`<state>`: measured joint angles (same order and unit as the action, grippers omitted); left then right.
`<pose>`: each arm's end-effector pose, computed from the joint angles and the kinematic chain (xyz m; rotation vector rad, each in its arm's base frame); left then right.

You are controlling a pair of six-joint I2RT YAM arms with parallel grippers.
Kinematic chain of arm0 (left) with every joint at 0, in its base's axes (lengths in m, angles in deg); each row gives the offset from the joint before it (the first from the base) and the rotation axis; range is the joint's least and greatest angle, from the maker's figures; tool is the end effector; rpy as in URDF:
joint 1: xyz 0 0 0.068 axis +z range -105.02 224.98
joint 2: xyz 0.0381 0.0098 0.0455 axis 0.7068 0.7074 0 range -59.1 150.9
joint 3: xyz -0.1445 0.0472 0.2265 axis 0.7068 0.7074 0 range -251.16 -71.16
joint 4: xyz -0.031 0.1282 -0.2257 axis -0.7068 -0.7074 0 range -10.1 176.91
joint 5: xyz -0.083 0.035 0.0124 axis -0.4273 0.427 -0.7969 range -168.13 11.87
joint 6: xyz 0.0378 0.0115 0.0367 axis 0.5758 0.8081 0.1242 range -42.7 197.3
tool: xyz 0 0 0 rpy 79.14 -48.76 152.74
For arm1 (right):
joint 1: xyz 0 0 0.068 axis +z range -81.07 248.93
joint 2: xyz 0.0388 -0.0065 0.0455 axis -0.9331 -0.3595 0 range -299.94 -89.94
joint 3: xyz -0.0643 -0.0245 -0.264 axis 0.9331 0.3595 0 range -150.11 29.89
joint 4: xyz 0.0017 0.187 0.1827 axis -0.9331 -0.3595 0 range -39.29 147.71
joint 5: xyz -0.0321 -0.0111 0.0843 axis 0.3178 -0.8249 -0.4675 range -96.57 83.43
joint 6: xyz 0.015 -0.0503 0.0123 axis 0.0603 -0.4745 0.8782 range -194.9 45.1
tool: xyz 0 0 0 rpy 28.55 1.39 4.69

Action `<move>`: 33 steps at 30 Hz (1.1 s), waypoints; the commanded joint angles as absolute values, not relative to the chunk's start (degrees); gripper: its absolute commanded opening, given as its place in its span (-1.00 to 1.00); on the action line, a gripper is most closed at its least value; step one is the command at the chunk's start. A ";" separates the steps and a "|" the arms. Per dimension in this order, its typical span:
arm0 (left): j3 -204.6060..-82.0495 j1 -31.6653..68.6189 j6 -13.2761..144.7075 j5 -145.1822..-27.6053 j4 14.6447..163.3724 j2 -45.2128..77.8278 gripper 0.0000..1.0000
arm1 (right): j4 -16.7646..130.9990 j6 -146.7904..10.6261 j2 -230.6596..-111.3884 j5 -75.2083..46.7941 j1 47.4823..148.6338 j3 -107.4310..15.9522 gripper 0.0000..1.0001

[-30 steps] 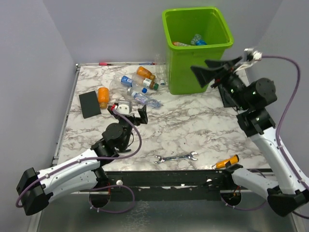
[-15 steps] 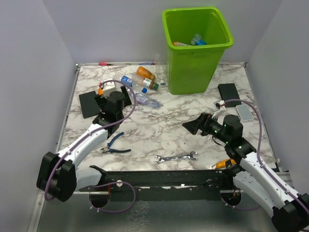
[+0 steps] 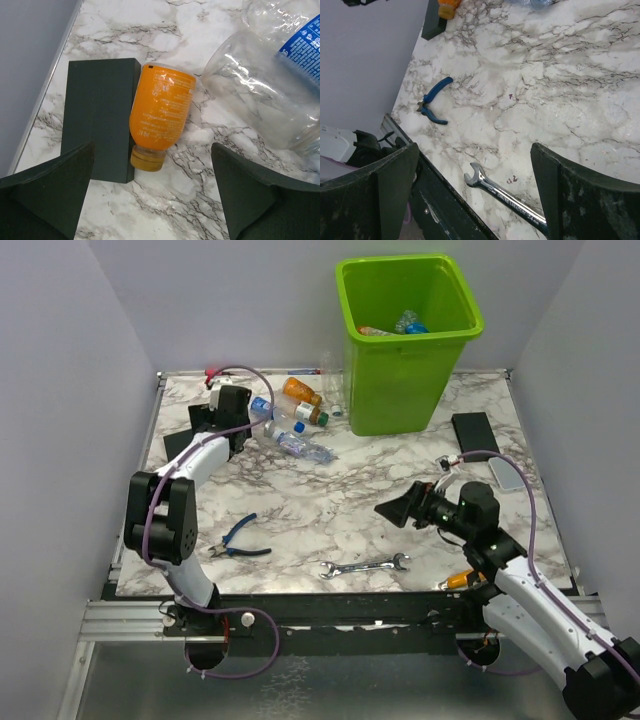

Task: Put the plastic bottles in the bin
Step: Place the plastic bottle in the trash bin, then move the plastic bottle to the center of the board.

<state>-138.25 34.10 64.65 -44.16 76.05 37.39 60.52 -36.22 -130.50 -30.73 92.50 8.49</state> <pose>0.3688 -0.0506 0.2409 -0.3373 2.1425 0.4393 0.1525 0.0823 0.2314 -0.0540 1.9906 1.1213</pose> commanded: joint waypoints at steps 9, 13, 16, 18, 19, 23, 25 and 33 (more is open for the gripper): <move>-151.03 35.81 74.38 -41.01 70.86 53.53 0.94 | 51.60 -41.10 -127.36 -32.49 92.48 2.80 0.93; -151.06 36.64 73.55 -41.14 70.78 54.80 0.92 | 50.20 -41.61 -127.04 -32.31 92.43 2.28 0.93; -151.05 37.86 73.01 -42.10 70.78 55.83 0.89 | 50.15 -41.59 -126.94 -32.23 92.48 2.30 0.94; -151.10 38.87 72.48 -43.58 70.82 56.59 0.83 | 50.01 -41.62 -127.07 -32.32 92.45 2.18 0.94; -151.20 39.16 72.39 -44.26 70.84 57.04 0.78 | 49.92 -41.67 -127.12 -32.32 92.49 2.16 0.94; -151.89 39.28 72.39 -46.34 70.99 58.75 0.63 | 49.47 -41.93 -126.95 -31.74 92.49 1.95 0.94; -152.15 39.31 72.09 -46.96 71.13 59.29 0.57 | 49.37 -41.97 -127.01 -31.47 92.48 1.95 0.94; -150.06 39.27 70.59 -49.16 72.93 57.45 0.00 | 49.47 -41.84 -127.21 -30.94 92.49 1.45 0.94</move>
